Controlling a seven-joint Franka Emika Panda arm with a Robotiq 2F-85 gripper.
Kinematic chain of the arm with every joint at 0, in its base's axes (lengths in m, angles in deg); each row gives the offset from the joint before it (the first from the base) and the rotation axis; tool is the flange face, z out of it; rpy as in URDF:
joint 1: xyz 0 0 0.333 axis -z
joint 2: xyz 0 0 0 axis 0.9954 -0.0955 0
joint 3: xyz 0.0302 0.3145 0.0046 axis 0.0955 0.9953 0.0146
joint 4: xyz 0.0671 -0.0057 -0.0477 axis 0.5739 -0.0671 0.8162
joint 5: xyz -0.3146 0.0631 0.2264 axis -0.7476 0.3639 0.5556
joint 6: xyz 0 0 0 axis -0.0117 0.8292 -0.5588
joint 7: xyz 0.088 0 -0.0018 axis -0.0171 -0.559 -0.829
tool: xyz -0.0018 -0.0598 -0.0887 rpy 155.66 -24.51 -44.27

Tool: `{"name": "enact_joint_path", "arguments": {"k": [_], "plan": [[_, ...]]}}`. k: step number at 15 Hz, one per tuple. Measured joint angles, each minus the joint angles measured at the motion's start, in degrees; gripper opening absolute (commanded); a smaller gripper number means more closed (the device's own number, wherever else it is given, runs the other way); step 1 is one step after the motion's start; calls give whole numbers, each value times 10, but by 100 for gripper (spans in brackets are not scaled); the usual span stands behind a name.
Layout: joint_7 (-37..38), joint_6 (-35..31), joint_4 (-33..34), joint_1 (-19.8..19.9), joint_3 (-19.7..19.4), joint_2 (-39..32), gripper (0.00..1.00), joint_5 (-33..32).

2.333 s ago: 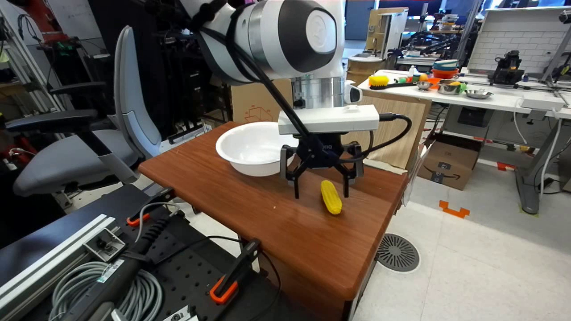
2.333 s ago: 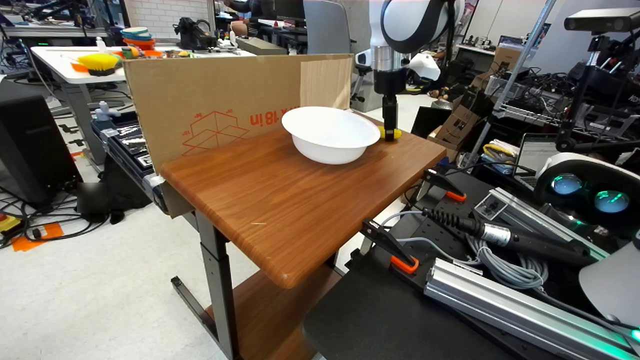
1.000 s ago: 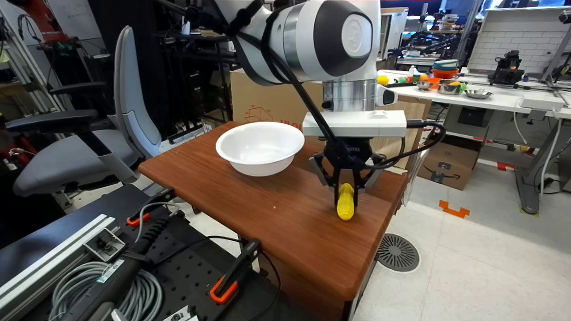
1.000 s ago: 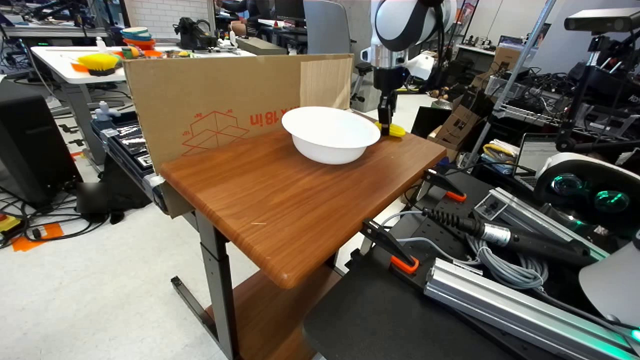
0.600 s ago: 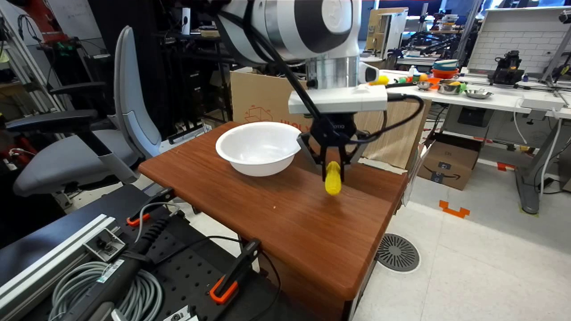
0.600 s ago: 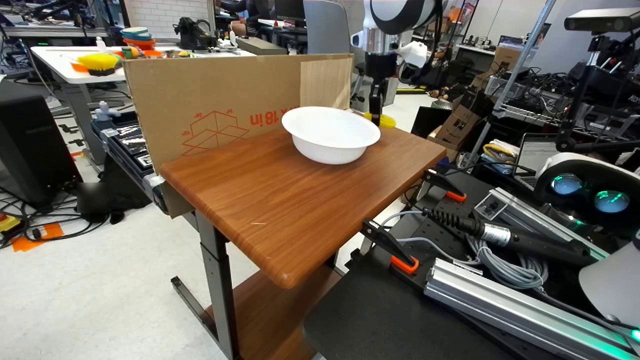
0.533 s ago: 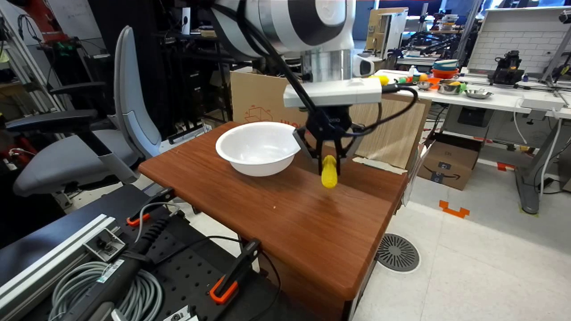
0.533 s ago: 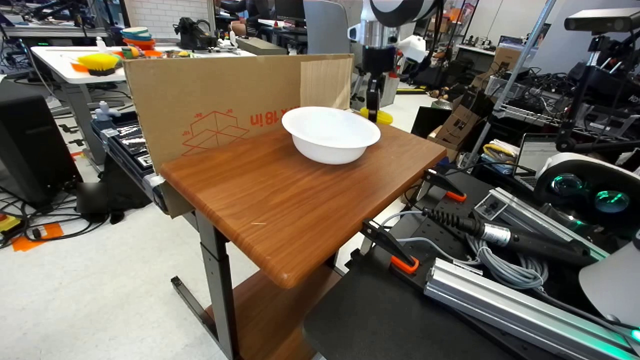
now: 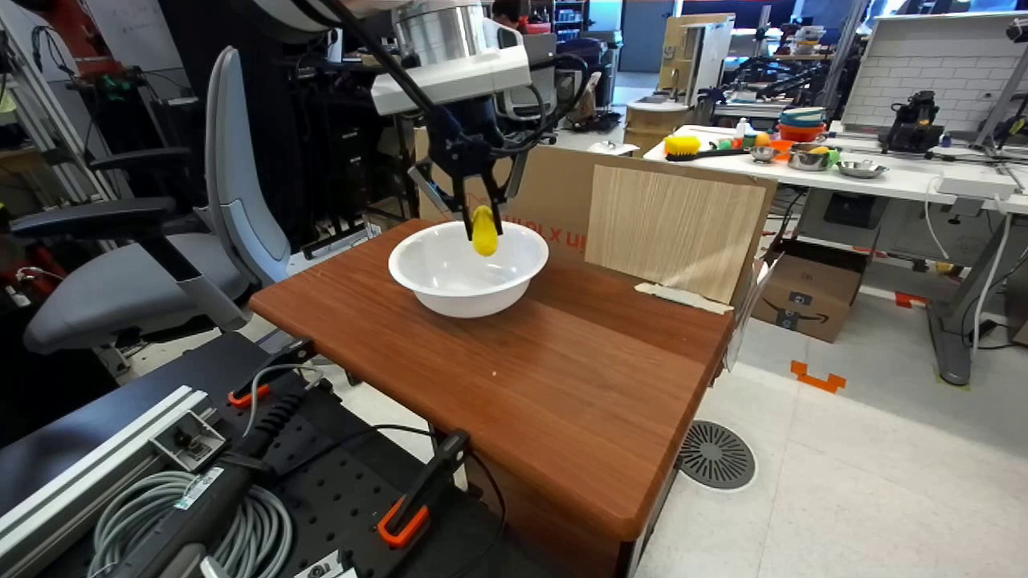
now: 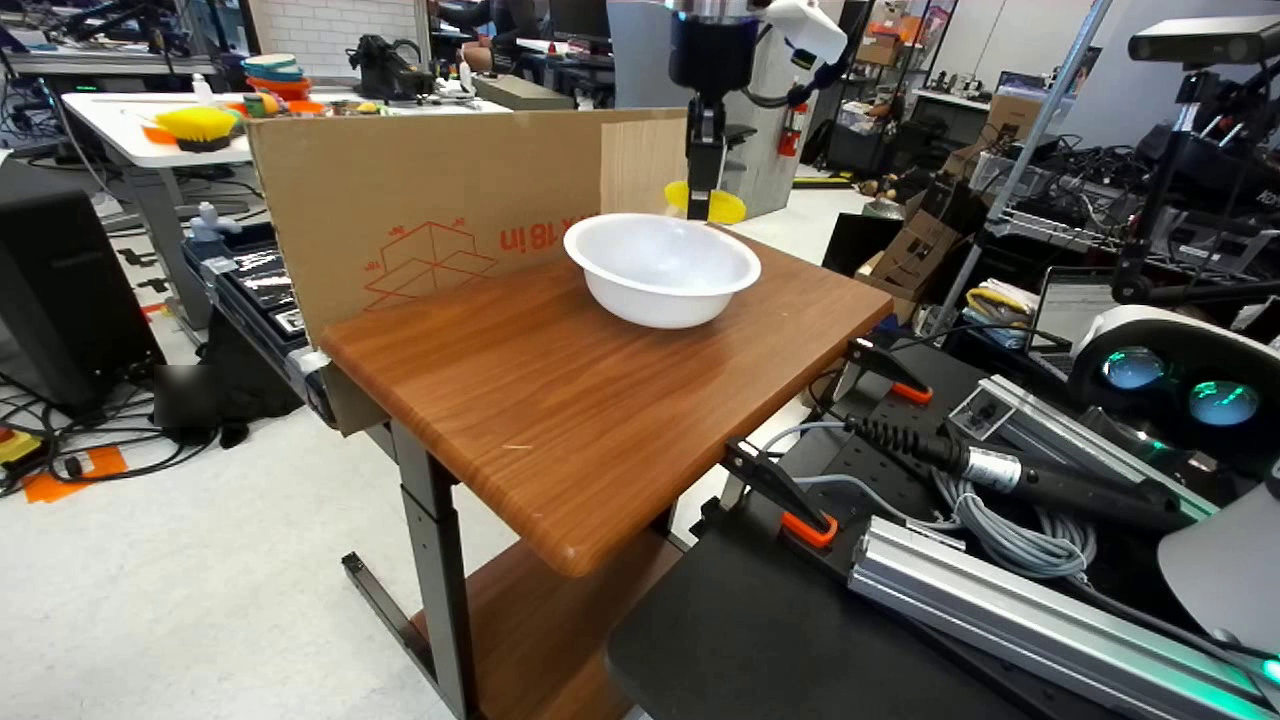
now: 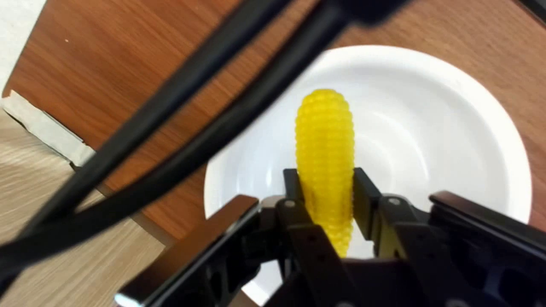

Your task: Place the cob in the white basin

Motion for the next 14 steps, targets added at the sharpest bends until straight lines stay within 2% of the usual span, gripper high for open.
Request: {"name": "enact_joint_path", "arguments": {"k": [3, 4, 7, 11, 14], "plan": [[37, 0, -12, -18, 0, -8, 8, -26], [51, 0, -12, -20, -2, -16, 43, -36], [84, 1, -5, -20, -11, -44, 72, -48], [103, 3, 15, -20, -15, -75, 100, -49], [104, 3, 28, -21, -15, -79, 100, -48]]}}
